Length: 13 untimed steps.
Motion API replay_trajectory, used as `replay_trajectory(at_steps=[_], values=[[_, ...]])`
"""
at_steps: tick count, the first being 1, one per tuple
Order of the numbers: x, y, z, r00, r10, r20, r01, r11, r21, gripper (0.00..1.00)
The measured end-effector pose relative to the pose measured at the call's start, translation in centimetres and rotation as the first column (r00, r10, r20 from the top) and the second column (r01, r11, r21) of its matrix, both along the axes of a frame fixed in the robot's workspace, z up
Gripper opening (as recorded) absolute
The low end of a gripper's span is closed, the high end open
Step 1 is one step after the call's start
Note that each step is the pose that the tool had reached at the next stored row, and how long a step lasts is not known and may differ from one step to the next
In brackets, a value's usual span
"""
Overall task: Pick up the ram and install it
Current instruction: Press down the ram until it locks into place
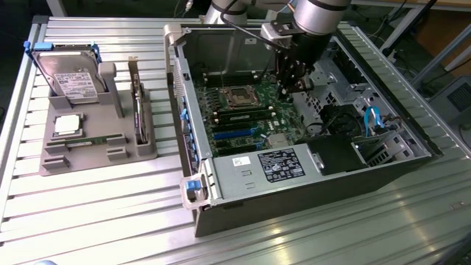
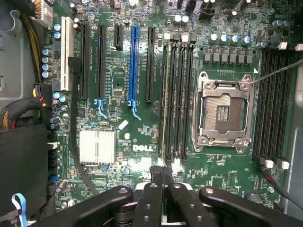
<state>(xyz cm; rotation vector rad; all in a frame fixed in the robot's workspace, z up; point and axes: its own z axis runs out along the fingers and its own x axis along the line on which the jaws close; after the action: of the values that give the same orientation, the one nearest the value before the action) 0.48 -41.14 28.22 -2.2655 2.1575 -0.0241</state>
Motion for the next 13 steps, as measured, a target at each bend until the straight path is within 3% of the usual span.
replay_trajectory(at_steps=[7,13], values=[[-0.2,0.0,-0.36,1.0,0.0,0.0,0.0,1.0,0.0,0.11],[-0.7,0.0,-1.87,1.0,-0.002,0.0,0.002,1.0,-0.0002,0.11]])
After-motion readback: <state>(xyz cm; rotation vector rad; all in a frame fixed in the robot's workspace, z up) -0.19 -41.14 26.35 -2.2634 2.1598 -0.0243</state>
